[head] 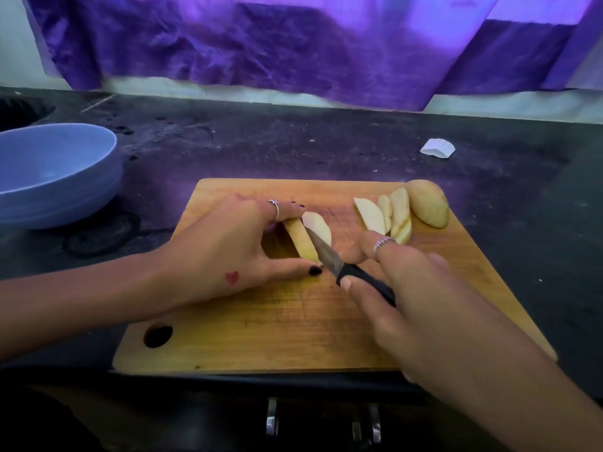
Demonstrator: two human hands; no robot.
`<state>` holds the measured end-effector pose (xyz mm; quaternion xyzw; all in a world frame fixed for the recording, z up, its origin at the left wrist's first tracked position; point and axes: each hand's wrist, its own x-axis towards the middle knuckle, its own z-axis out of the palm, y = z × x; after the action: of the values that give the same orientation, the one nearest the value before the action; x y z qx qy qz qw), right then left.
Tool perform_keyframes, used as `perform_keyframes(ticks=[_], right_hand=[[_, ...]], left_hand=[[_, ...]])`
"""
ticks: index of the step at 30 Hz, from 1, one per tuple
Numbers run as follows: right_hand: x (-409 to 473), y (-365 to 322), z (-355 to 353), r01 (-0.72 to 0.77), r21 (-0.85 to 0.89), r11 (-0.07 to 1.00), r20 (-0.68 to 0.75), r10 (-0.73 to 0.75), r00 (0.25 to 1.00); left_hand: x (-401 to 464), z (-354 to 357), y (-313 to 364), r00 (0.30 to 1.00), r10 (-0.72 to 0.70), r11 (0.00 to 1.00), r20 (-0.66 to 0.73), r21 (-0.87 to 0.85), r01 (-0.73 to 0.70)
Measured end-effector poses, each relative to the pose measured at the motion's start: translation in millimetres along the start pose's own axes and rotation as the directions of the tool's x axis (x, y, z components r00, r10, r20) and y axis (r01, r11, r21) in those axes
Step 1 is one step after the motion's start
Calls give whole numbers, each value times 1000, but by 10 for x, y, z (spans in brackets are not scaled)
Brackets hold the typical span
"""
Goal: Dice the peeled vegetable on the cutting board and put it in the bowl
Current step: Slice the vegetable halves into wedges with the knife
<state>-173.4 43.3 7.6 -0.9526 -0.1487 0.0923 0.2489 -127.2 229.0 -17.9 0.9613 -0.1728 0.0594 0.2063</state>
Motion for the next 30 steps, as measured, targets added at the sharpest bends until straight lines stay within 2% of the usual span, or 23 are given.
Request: perform_keyframes(ticks=[3,8,12,14,16,19,21,23,27,30], right_hand=[[-15,14,24,-8,-44,999,-28,6,1000],[-223,47,11,17,-96,995,15,-16,1000],[-206,-7,94,131,-289,948,84,-111,990],[-156,-39,146,154,-369,917,59,-142,988],[-104,-11,181,126,-371,920,-13,-141,990],[-28,76,198,43,-307,951,-202,-109,973],[-3,148,197,-23,-241,970,-274,-45,961],[13,213,189,-69,-141,988,-299,23,954],[-35,283,198,-18,94,995,-389,53,920],[-12,239,200,11,224,974,-366,73,928]], left_hand=[[49,17,-39,1000,-18,1000,-2,-18,18],[27,21,-48,1000,-14,998,-3,-54,14],[-10,56,-67,998,-46,993,-36,-107,41],[-23,59,-95,998,-53,991,-31,-122,49],[-40,60,-135,998,-55,991,-19,-124,52],[-50,40,-165,999,-39,991,-18,-126,37],[-43,32,-160,999,-31,990,-10,-136,29],[-15,36,-194,999,-35,988,2,-149,35],[15,43,-263,997,-66,974,31,-215,71],[0,51,-273,997,-73,961,20,-265,75]])
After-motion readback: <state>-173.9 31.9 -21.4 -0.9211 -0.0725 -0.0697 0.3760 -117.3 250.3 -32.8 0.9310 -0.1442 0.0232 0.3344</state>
